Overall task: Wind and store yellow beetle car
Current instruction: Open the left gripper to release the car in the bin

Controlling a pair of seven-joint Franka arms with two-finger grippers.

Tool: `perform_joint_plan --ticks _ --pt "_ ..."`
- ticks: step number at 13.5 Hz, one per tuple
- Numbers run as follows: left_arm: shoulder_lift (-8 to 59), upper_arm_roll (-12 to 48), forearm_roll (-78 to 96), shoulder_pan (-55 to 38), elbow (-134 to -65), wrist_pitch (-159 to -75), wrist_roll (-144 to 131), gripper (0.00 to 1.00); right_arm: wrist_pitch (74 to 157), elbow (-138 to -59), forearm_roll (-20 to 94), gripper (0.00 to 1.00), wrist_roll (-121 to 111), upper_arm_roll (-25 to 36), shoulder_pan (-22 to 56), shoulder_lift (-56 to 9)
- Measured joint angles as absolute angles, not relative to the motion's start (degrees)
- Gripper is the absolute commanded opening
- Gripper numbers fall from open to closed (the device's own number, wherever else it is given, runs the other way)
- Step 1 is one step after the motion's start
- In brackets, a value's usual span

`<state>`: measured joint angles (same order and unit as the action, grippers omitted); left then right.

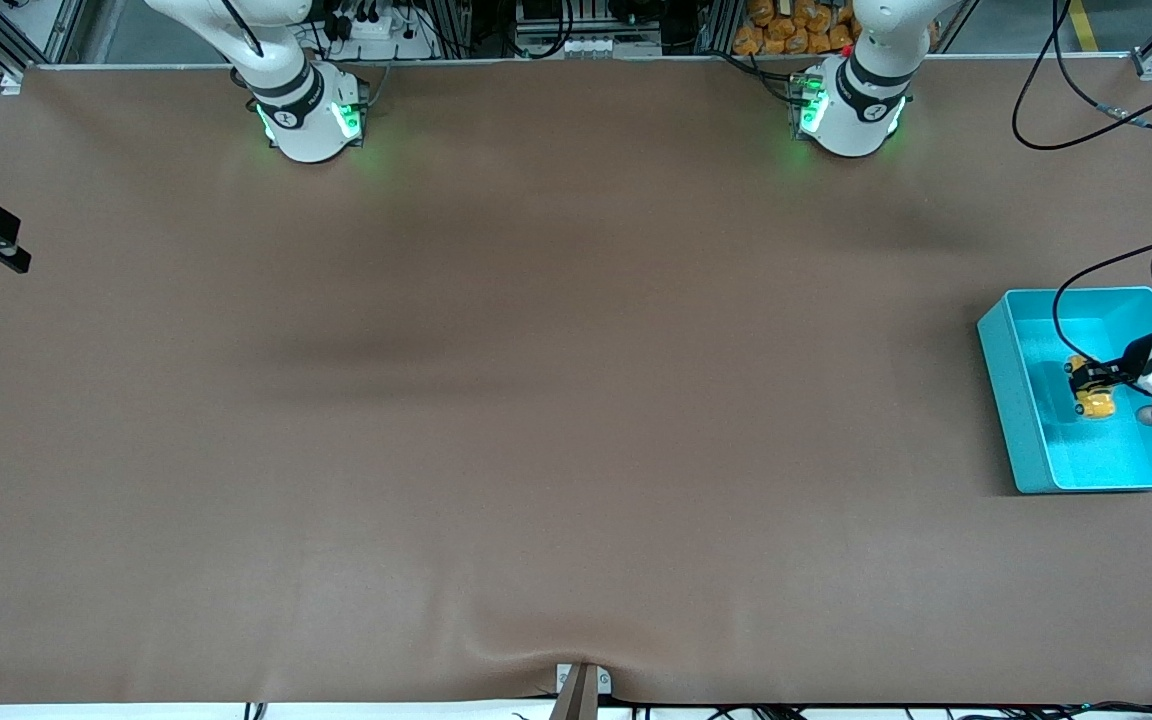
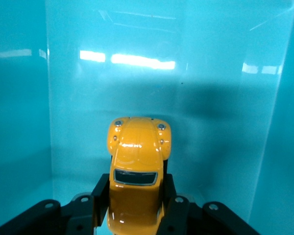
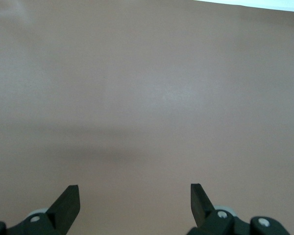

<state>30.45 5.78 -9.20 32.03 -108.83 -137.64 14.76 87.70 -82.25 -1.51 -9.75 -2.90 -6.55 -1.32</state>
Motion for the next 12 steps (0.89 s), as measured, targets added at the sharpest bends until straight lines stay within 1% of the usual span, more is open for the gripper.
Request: perform_joint_plan --ticks 2,3,4,5,9,12 --pt "31.9 5.8 -9.8 32.2 -108.8 -138.4 14.8 0.0 87.7 -82.3 -1.5 1.0 -9.7 -2.8 -6.6 -1.3" --pt "32.6 5.8 -9.9 32.3 -108.8 -138.6 14.8 0.21 87.7 -82.3 -1.5 1.0 -9.7 -2.7 -6.6 -1.3" --pt "33.2 5.8 -9.9 32.3 -108.7 -138.8 14.8 0.75 87.7 -82.3 -1.5 1.0 -9.7 -2.7 -6.6 -1.3" --pt "33.4 5.8 -9.9 32.3 -108.6 -139.0 14.8 1.0 87.7 -82.3 -1.5 1.0 -9.7 -2.6 -6.6 -1.3" --pt "32.8 6.3 -9.9 32.3 -108.0 -139.0 14.8 1.0 87.7 -82.3 -1.5 1.0 -9.7 -2.4 -6.6 -1.3" --pt "28.7 8.3 -9.9 32.2 -107.1 -138.1 14.7 1.0 87.7 -82.3 -1.5 1.0 -9.7 -2.4 -6.6 -1.3"
